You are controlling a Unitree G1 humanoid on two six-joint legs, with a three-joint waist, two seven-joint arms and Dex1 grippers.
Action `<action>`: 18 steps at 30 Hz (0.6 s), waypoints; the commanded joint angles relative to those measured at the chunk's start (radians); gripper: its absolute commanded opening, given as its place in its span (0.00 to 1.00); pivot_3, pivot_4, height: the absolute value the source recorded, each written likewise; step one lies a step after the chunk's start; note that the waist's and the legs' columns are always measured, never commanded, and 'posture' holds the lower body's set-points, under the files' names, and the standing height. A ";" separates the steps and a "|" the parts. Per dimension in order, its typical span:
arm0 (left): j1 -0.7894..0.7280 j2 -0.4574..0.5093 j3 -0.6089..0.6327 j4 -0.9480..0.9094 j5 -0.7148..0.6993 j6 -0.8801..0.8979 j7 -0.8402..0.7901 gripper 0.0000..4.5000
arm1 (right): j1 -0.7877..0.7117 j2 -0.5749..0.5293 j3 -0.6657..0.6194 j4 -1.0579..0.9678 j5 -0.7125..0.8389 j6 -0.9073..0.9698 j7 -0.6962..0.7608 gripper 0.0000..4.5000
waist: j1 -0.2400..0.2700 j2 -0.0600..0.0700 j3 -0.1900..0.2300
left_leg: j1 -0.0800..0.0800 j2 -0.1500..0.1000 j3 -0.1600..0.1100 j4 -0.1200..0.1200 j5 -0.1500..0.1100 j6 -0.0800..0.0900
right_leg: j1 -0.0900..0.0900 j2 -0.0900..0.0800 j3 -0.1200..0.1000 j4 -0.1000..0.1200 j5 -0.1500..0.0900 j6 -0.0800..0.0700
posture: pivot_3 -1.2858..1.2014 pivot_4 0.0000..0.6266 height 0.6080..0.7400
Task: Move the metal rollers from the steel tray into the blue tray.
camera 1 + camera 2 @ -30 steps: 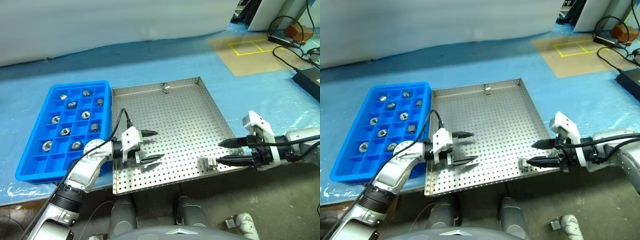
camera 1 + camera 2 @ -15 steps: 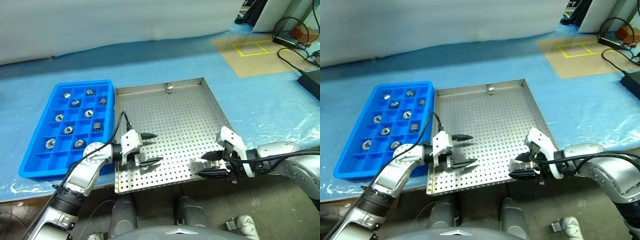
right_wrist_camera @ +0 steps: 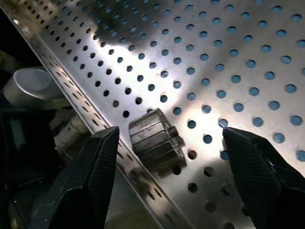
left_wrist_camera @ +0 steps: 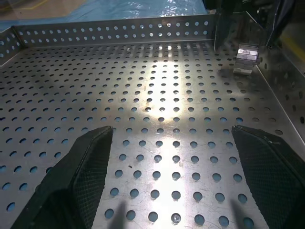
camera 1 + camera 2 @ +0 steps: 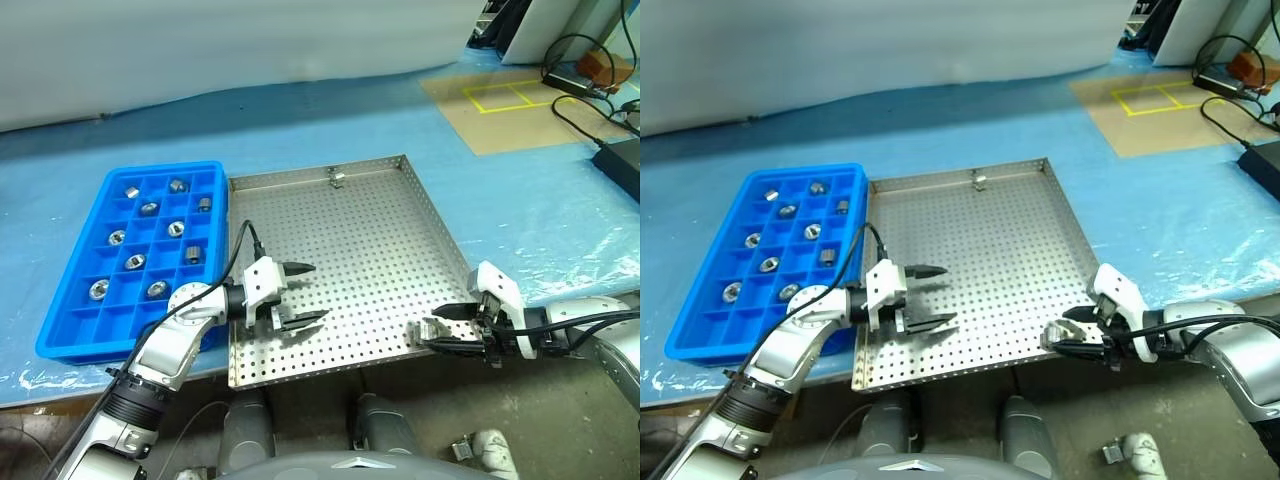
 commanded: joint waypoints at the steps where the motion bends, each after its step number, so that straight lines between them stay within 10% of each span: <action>1: -0.007 -0.004 -0.003 -0.043 -0.005 0.003 0.010 0.95 | -0.006 0.003 -0.022 0.000 -0.027 -0.021 -0.004 0.80 | 0.001 0.000 0.000 | 0.000 0.000 0.000 0.000 0.000 0.000 | 0.000 0.000 0.000 0.000 0.000 0.000 | 0.43 0.24 1.00; 18: -0.009 0.001 0.001 -0.089 -0.011 0.048 0.044 0.95 | -0.064 0.028 -0.002 -0.164 -0.001 0.138 -0.076 0.80 | 0.002 0.000 0.000 | -0.002 0.000 0.000 0.000 -0.001 0.001 | -0.001 0.000 0.000 -0.001 0.000 0.000 | 0.43 0.24 1.00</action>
